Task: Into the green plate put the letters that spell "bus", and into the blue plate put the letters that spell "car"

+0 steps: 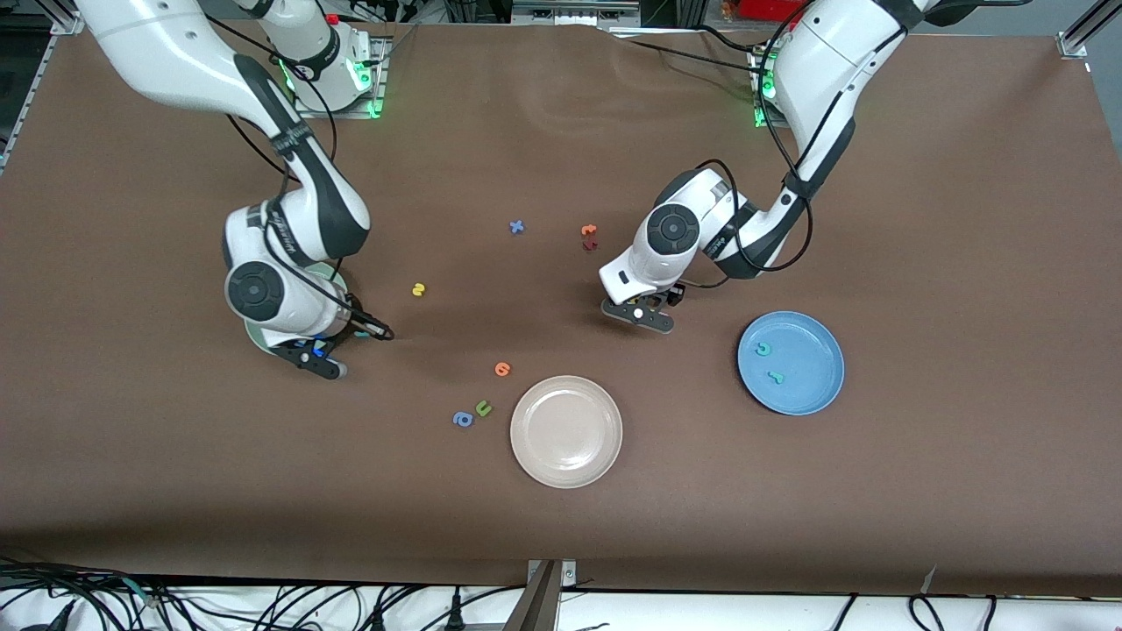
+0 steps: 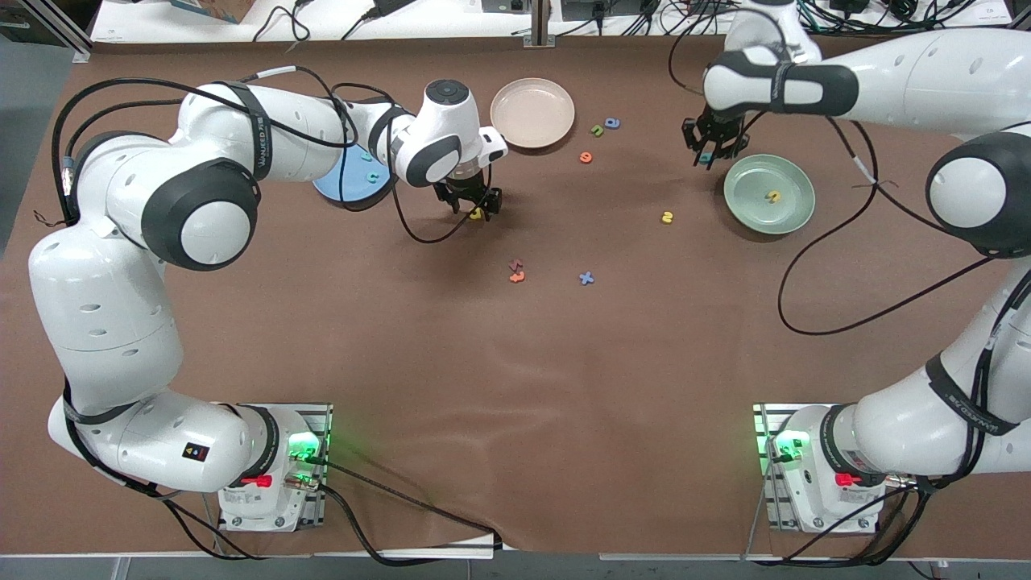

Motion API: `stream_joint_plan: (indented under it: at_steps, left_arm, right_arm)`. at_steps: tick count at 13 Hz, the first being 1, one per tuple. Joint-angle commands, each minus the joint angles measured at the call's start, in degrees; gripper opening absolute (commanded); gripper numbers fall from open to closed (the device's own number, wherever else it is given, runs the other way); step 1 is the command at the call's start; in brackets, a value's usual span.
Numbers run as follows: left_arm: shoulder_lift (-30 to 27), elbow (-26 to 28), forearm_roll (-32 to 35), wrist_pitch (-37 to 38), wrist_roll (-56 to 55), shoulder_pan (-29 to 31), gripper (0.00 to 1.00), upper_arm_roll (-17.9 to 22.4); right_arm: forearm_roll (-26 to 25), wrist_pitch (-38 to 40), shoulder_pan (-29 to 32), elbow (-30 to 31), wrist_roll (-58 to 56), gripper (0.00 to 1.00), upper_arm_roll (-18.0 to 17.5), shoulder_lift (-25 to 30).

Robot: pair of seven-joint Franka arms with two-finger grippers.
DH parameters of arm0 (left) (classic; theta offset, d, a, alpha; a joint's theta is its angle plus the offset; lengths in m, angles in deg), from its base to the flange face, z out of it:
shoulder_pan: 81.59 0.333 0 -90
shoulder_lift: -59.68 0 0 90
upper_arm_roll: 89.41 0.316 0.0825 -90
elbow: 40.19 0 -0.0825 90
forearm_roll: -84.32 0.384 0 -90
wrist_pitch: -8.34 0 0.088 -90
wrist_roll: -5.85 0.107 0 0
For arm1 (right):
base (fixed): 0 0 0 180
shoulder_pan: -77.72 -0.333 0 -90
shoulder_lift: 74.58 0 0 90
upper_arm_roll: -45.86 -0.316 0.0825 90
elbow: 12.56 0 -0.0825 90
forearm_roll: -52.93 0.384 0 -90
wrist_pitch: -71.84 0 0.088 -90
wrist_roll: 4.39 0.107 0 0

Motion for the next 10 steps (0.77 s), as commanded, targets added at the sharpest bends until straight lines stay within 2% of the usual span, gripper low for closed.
stream_joint_plan:
  at_steps: [1,2,4,6,7,8,10]
  left_arm:
    - [-1.0,1.2,2.1,-0.6,-2.0,-0.1,0.54,0.2]
    - [-0.6,1.2,2.2,-0.9,-2.6,-0.2,0.48,0.2]
    - [-0.3,1.2,2.2,-1.3,-2.6,-0.3,0.48,0.2]
    - [-0.2,1.2,2.2,-1.4,-2.6,-0.2,0.37,0.2]
    - [-0.2,1.1,2.2,-1.4,-2.6,-0.2,0.36,0.2]
    - [-0.2,1.1,2.2,-1.4,-2.6,-0.2,0.37,0.2]
    - [0.0,1.0,2.2,-1.5,-3.1,-0.3,0.38,0.2]
  right_arm:
    - [-0.5,6.0,0.2,-0.9,-7.7,0.13,3.9,1.4]
    - [-0.5,7.0,0.2,0.6,-10.9,0.13,5.5,1.6]
    - [-0.4,5.4,0.2,4.9,-13.1,0.13,7.5,1.8]
    - [-0.3,1.7,0.3,7.9,-13.2,0.15,7.8,1.5]
    - [-0.3,0.3,0.2,8.7,-13.2,0.18,7.8,1.1]
    - [-0.4,-0.2,0.3,8.8,-13.2,0.32,7.8,1.0]
    - [-0.4,-0.3,0.3,8.5,-13.4,0.77,7.8,0.7]
